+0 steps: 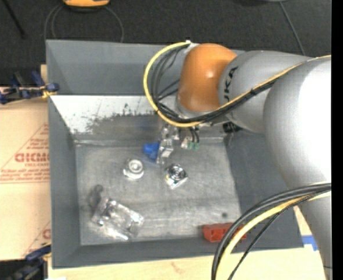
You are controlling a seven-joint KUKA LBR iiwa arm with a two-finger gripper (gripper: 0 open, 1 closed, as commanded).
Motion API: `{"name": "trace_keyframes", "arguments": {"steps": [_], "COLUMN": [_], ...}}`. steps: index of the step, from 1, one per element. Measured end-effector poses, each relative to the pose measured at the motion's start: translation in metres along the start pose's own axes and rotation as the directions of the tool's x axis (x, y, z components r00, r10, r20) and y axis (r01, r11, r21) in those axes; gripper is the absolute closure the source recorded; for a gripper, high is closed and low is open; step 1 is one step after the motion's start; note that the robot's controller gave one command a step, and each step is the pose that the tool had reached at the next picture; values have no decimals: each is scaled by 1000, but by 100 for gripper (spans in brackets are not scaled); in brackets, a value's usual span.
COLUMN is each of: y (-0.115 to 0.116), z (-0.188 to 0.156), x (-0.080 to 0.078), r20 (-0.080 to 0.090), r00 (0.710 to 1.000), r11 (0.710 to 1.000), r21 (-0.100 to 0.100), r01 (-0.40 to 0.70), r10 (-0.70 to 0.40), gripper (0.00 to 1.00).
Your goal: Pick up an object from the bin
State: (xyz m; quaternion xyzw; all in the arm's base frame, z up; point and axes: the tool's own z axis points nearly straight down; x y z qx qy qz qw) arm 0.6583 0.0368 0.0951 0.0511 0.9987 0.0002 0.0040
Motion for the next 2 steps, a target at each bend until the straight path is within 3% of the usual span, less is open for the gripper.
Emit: {"name": "trace_keyframes", "arguments": {"steps": [1, 2], "y": [-1, -1], "z": [-22, -67], "x": [-2, -5], "r20": [2, 3], "r00": [1000, 1000], "r11": [1000, 1000], "r21": [0, -1], "r01": [0, 0], "r10": [0, 0], "gripper": [100, 100]}}
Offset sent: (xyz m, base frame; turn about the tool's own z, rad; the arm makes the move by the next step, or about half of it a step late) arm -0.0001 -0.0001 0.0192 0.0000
